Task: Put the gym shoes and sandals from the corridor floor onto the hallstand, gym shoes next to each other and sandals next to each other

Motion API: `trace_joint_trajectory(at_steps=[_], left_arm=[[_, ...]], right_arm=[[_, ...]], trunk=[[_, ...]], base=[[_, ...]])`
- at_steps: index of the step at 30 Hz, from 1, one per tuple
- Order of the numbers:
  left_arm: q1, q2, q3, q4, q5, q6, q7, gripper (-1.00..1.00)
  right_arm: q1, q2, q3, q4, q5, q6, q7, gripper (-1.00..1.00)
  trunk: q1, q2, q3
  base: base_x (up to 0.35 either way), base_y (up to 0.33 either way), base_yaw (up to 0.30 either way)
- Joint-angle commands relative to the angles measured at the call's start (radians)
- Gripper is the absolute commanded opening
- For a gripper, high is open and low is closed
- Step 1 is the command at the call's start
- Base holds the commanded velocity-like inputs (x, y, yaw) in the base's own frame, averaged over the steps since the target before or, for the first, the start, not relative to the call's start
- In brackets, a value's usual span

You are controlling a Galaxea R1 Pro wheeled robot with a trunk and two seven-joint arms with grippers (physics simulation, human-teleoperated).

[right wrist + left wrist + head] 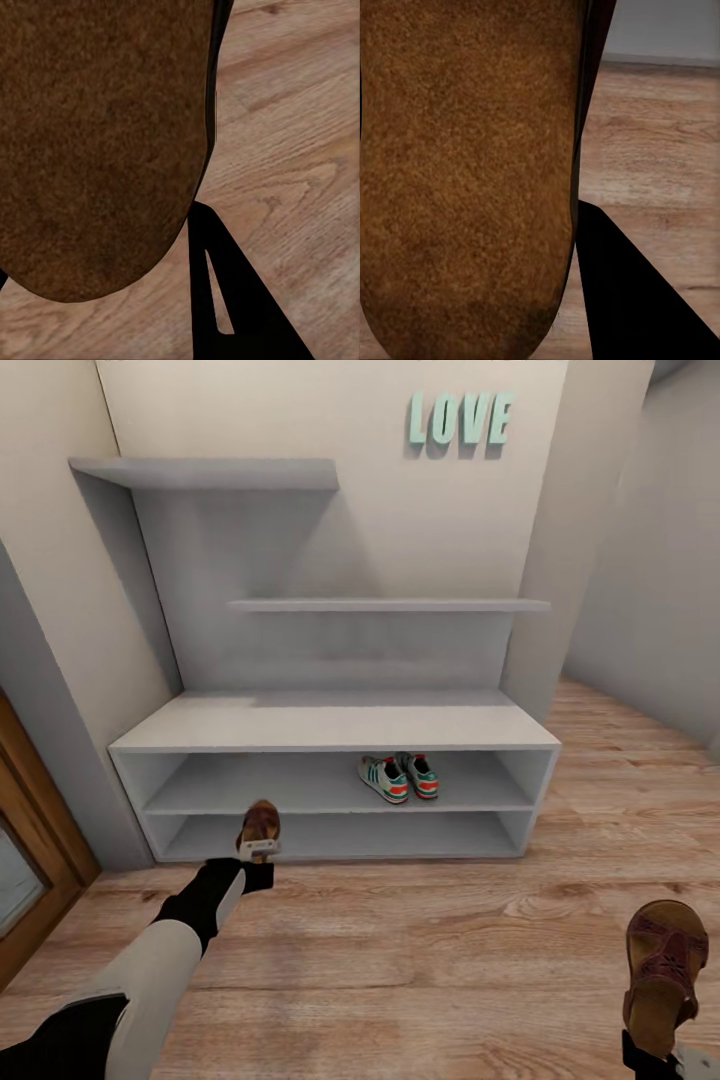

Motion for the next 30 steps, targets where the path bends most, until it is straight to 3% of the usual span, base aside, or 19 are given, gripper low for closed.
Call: trace_joint_trajectory(at_steps=[1, 12, 27, 30], left_arm=[[0.000, 0.000, 0.006, -0.004, -0.014, 0.007, -0.005, -1.00], [0.006, 0.003, -0.007, -0.049, -0.016, 0.011, -0.009, -1.00], [-0.002, -0.001, -0.016, -0.064, -0.018, 0.011, -0.009, -1.00], [-0.002, 0.001, -0.029, -0.064, -0.018, 0.012, -0.009, -1.00]], right_arm=[[-0.001, 0.001, -0.003, -0.002, 0.006, 0.004, 0.008, -1.00], [-0.001, 0.000, -0.011, -0.030, 0.007, 0.006, 0.014, -1.00], [-0.001, 0.001, -0.010, -0.032, 0.007, 0.002, 0.015, -1.00], [-0.001, 0.001, -0.010, -0.032, 0.007, 0.002, 0.015, -1.00]], trunk=[[0.000, 0.000, -0.001], [0.000, 0.000, -0.007], [0.010, -0.011, -0.088], [0.010, -0.011, -0.093]], base=[[0.000, 0.000, 0.000], [0.000, 0.000, 0.000], [0.000, 0.000, 0.000], [0.000, 0.000, 0.000]])
